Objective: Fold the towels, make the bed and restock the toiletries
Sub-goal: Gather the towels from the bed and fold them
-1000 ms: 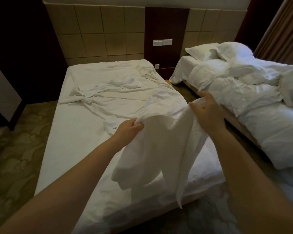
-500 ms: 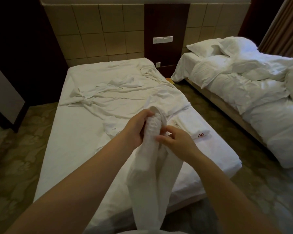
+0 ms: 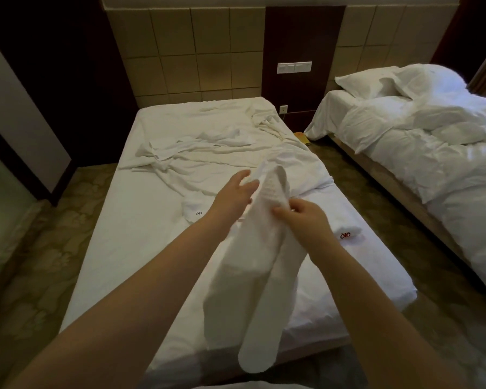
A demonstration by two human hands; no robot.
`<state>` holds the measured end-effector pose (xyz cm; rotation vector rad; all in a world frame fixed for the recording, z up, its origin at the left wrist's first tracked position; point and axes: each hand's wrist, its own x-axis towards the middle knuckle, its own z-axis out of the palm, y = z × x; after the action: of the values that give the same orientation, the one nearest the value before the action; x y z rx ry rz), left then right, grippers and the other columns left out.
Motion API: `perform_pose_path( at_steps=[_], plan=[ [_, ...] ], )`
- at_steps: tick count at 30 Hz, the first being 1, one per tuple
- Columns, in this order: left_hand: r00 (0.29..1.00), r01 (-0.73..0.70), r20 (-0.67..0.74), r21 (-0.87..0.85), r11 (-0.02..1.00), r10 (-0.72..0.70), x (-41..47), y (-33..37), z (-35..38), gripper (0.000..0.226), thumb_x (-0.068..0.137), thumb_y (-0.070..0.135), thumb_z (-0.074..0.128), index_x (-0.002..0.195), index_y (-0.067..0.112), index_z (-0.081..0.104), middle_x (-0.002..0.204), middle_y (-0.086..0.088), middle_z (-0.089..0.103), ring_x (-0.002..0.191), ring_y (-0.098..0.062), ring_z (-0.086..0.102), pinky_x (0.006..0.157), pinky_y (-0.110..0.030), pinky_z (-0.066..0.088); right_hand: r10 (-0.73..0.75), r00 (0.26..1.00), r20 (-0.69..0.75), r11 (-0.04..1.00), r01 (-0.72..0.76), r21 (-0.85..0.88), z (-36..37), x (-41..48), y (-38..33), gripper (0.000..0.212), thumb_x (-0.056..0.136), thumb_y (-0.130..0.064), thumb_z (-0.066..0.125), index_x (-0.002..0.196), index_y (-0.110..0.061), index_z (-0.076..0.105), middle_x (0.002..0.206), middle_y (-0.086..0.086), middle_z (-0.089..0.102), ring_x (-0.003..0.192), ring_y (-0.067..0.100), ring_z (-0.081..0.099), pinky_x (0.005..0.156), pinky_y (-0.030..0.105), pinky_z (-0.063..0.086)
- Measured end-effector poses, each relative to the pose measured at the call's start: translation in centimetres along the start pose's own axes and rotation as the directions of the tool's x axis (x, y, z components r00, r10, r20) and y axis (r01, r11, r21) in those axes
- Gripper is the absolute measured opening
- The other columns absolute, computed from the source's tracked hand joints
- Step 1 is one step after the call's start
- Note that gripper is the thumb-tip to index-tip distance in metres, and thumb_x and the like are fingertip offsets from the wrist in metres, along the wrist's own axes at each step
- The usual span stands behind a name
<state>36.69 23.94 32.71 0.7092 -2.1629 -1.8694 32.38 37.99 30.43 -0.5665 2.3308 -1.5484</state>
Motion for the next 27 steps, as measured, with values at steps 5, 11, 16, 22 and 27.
perform_pose_path(
  at_steps=[5,11,16,22,27],
  plan=[
    [0.932,-0.345,0.243,0.362,0.866,0.269,-2.9,-1.1,1.3,0.033,0.088,0.029,0.063,0.120,0.031,0.055,0.111,0.004,0.059,0.092,-0.006,0.057,0.080,-0.014,0.046,0.166,0.983,-0.072,0.911,-0.125,0.394,-2.3,1.4,0.0,0.015,0.092,-0.028,0.060,0.088,-0.014,0.062,0.087,0.005,0.066,0.083,0.021,0.065,0.065,0.023,0.052],
    [0.960,-0.241,0.195,0.217,0.946,0.200,-5.8,-2.9,6.2,0.076,0.083,0.032,0.069,0.145,0.030,0.025,0.138,-0.001,0.048,0.121,-0.021,0.053,0.100,-0.042,0.048,0.157,0.986,-0.063,0.868,-0.107,0.486,-2.7,1.3,-0.5,0.024,0.090,-0.037,0.061,0.092,-0.014,0.061,0.089,0.007,0.065,0.095,0.028,0.066,0.088,0.042,0.054],
    [0.971,-0.234,0.073,0.123,0.964,0.226,-6.3,-2.0,8.2,0.052,0.095,0.035,0.047,0.143,0.025,0.031,0.136,-0.008,0.051,0.120,-0.025,0.054,0.101,-0.043,0.046,0.044,0.999,-0.031,0.916,-0.028,0.399,-3.7,0.2,0.4,0.016,0.092,-0.034,0.058,0.080,-0.024,0.057,0.080,-0.002,0.063,0.080,0.015,0.064,0.070,0.025,0.055],
    [0.986,-0.170,0.000,-0.006,0.985,0.170,-6.5,-3.1,10.5,0.034,0.094,0.043,0.050,0.125,0.030,0.046,0.121,0.000,0.059,0.111,-0.020,0.060,0.095,-0.040,0.051,0.006,0.987,0.159,0.901,-0.074,0.427,-5.5,-1.1,1.5,0.011,0.092,-0.020,0.060,0.086,-0.029,0.061,0.085,-0.007,0.065,0.078,0.014,0.065,0.054,0.012,0.049],
    [0.992,-0.030,-0.125,-0.395,0.918,-0.021,-6.2,-3.8,11.1,0.022,0.097,0.031,0.048,0.107,0.020,0.064,0.105,-0.009,0.069,0.097,-0.024,0.066,0.078,-0.036,0.056,-0.029,0.945,0.326,0.843,-0.152,0.516,-6.3,-2.6,2.2,0.013,0.091,-0.016,0.060,0.096,-0.023,0.070,0.092,0.000,0.073,0.087,0.017,0.070,0.073,0.030,0.058]
  ],
)
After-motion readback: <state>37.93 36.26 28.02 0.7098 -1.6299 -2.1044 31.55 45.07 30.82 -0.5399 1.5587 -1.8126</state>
